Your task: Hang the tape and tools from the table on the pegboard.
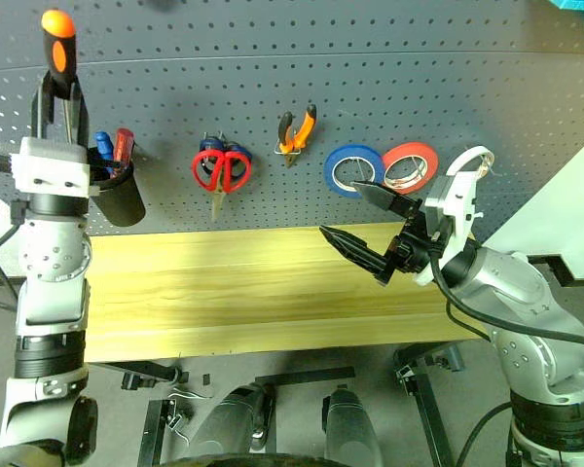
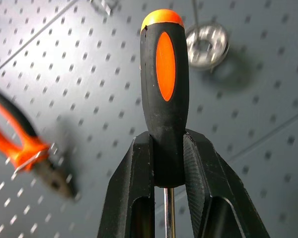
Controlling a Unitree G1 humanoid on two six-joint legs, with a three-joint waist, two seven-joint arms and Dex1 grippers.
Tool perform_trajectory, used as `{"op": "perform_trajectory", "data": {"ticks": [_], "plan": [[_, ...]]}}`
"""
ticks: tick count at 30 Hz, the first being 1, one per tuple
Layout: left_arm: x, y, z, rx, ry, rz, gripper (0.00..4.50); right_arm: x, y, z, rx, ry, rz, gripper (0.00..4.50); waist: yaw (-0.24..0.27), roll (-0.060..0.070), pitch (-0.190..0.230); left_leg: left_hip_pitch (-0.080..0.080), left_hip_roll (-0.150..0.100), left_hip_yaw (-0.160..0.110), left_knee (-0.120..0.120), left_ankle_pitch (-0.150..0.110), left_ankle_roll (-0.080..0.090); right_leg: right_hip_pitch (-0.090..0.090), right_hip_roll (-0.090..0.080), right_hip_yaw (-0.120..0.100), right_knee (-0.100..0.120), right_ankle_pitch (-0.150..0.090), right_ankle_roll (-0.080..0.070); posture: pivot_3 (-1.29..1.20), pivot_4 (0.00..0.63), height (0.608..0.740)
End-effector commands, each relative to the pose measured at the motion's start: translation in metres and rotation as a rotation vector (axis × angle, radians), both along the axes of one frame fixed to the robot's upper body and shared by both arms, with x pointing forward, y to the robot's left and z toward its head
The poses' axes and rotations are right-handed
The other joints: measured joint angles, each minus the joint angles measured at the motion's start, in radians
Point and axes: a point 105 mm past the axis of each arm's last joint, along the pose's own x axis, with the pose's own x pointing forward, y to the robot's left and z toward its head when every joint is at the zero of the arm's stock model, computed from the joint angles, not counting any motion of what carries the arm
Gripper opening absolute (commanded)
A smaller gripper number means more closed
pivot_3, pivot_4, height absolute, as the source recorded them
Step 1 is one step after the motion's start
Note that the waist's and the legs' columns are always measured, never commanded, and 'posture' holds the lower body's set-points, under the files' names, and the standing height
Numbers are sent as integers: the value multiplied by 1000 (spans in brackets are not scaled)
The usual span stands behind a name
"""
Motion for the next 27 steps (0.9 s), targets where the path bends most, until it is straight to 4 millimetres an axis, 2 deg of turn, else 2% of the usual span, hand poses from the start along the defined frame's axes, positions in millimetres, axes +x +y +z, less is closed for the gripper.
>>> {"op": "perform_trajectory", "data": {"ticks": [1,6,17,27], "plan": [[-13,4,12,1,-68,30,457,-7,-3,25,44,-79,20,4500,0,0,0,0,0,0,0,0,1,0,0,0,0,0,0,2,145,719],[-12,10,7,-8,-60,57,457,-12,-7,42,74,-115,31,4500,1,0,0,0,0,0,1,-1,1,0,0,0,0,0,0,-5,151,719],[2,22,2,-57,-51,79,457,-16,-8,47,50,-96,36,4500,-2,0,0,0,0,0,1,-1,2,0,0,0,0,0,0,-45,185,719],[12,13,-12,-131,-9,31,457,-27,-12,48,28,-46,19,4500,-21,0,4,0,1,0,1,-1,3,1,-1,0,-1,0,0,-105,232,719]]}}
